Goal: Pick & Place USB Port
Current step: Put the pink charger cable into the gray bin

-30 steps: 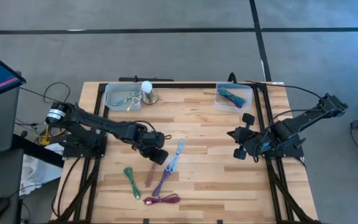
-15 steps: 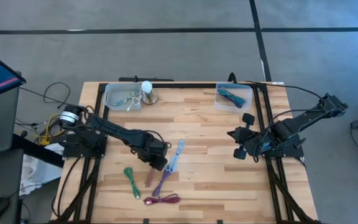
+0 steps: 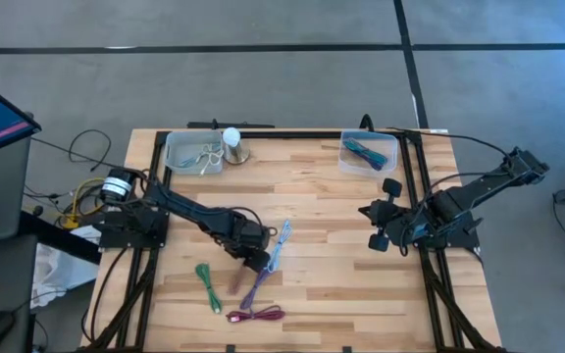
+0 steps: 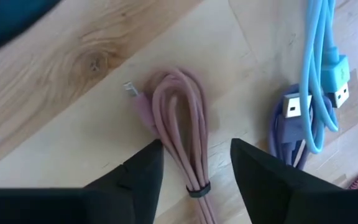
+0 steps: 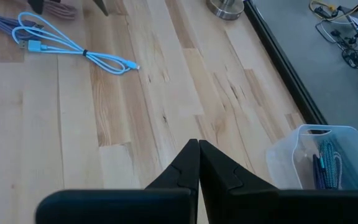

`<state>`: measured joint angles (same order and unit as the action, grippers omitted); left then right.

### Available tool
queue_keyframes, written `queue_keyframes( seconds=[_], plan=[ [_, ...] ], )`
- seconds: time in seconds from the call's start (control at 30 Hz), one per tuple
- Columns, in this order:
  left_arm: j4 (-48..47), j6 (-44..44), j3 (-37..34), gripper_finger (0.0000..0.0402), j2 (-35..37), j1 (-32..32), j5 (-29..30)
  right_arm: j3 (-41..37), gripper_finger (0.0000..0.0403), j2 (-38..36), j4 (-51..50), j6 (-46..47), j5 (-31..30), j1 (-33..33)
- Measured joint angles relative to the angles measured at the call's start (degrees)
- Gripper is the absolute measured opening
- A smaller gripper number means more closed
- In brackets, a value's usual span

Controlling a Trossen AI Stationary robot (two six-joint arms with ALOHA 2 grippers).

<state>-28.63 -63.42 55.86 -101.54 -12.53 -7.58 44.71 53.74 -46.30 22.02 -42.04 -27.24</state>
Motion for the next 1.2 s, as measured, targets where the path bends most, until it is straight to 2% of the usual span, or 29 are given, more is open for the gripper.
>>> queue_keyframes(
  seconds=[0.1,0.37,0.53,0.63,0.83,1.2],
  plan=[
    [0.1,0.2,0.0,0.0151,0.0,-0.3,1.3,0.0,0.0,0.0,0.0,0.0,0.0,0.0],
    [0.9,3.8,-0.1,0.0018,-0.2,-0.3,4.5,0.0,0.0,0.0,0.0,0.0,0.0,0.0],
    [1.7,6.0,0.0,0.002,-0.1,-0.2,7.4,0.0,0.0,0.0,0.0,0.0,0.0,0.0],
    [0.6,11.1,0.0,0.0013,0.9,-0.2,8.8,0.0,0.0,0.0,0.0,0.0,0.0,0.0],
    [-3.3,15.4,0.0,0.0012,8.1,0.8,13.3,0.0,0.0,0.0,0.0,0.0,0.0,0.0],
    [-16.2,24.2,0.0,0.0011,28.6,7.0,33.4,0.0,0.0,0.0,0.2,0.0,0.0,0.0]
  ],
)
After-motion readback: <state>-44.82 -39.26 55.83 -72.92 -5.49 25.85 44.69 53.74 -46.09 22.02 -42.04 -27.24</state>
